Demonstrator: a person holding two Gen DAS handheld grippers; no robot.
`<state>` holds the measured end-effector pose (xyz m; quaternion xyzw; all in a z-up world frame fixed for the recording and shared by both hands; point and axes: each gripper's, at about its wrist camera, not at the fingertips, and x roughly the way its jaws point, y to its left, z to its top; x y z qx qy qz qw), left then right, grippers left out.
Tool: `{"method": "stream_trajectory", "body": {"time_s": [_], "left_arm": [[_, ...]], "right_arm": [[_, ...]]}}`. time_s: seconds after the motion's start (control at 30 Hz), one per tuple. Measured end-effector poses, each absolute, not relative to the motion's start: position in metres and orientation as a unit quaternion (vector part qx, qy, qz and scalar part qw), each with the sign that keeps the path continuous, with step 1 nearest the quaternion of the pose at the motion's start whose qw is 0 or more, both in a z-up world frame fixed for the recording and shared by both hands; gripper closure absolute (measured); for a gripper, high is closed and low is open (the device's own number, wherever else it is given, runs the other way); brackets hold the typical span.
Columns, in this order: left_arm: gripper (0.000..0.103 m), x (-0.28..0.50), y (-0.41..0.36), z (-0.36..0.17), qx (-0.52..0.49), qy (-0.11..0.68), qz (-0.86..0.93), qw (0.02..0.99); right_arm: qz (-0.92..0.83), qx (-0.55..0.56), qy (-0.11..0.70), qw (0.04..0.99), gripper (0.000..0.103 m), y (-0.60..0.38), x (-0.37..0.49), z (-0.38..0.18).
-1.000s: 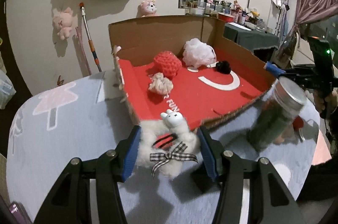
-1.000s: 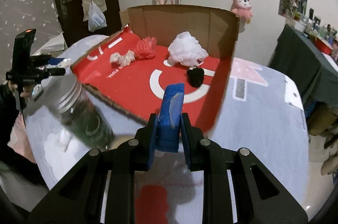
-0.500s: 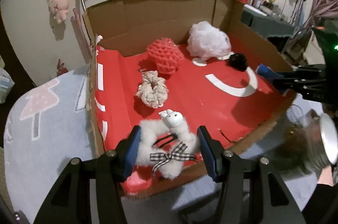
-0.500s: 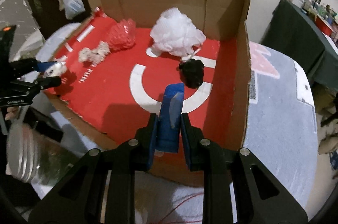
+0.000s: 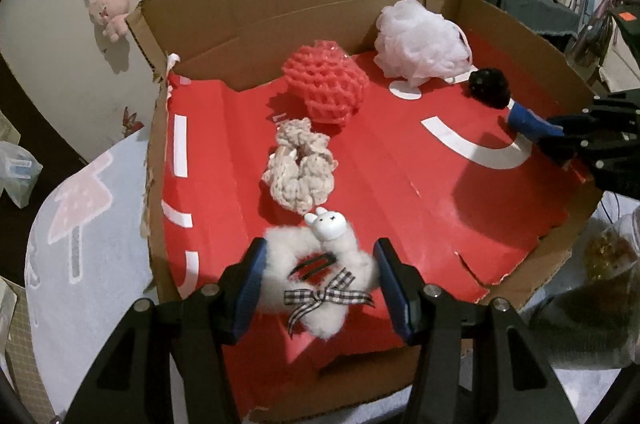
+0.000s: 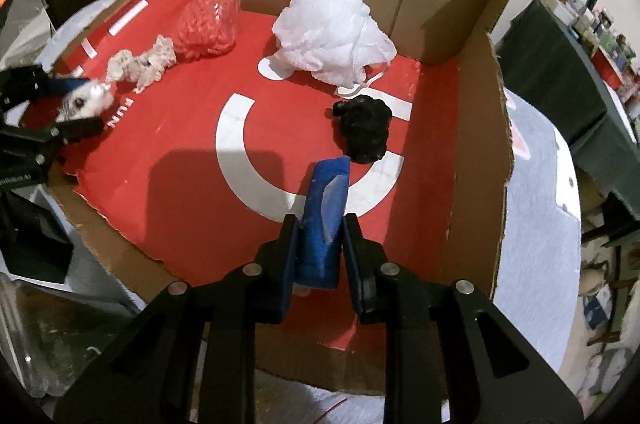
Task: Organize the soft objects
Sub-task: 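Carry the bunny and blue cylinder into the box and open both tools, then withdraw both tools from the box back toward the table items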
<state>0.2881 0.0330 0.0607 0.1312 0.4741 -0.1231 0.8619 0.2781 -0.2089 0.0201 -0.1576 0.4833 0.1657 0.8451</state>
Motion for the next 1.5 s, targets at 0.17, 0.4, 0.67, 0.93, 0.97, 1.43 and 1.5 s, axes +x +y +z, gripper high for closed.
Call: {"method": "stream_trajectory", "body": {"time_s": [0.17,0.4,0.67,0.93,0.97,1.43,1.5], "left_arm": [[0.046,0.29,0.027,0.06,0.139,0.477,-0.121,0.859],[0.046,0.294,0.021,0.053,0.151,0.485,-0.122,0.853],[0.038,0.29,0.024,0.059,0.143,0.475,-0.135,0.858],[0.018,0.257,0.032,0.1,0.11,0.41,-0.148,0.893],[0.014,0.252,0.033,0.105,0.107,0.401,-0.148,0.898],[0.0,0.128,0.03,0.172,0.033,0.251,-0.159,0.954],[0.0,0.111,0.029,0.174,0.025,0.236,-0.158,0.958]], "right_arm": [[0.155,-0.178,0.483,0.843,0.081,-0.205,0.278,0.016],[0.147,-0.195,0.485,0.84,0.079,-0.205,0.277,0.011],[0.173,-0.191,0.476,0.841,0.048,-0.198,0.269,0.018],[0.157,-0.161,0.439,0.87,0.039,-0.21,0.25,0.054],[0.156,-0.156,0.435,0.873,0.039,-0.211,0.25,0.059],[0.161,-0.09,0.284,0.941,0.018,-0.237,0.126,0.137],[0.154,-0.091,0.26,0.949,0.018,-0.239,0.104,0.142]]}}
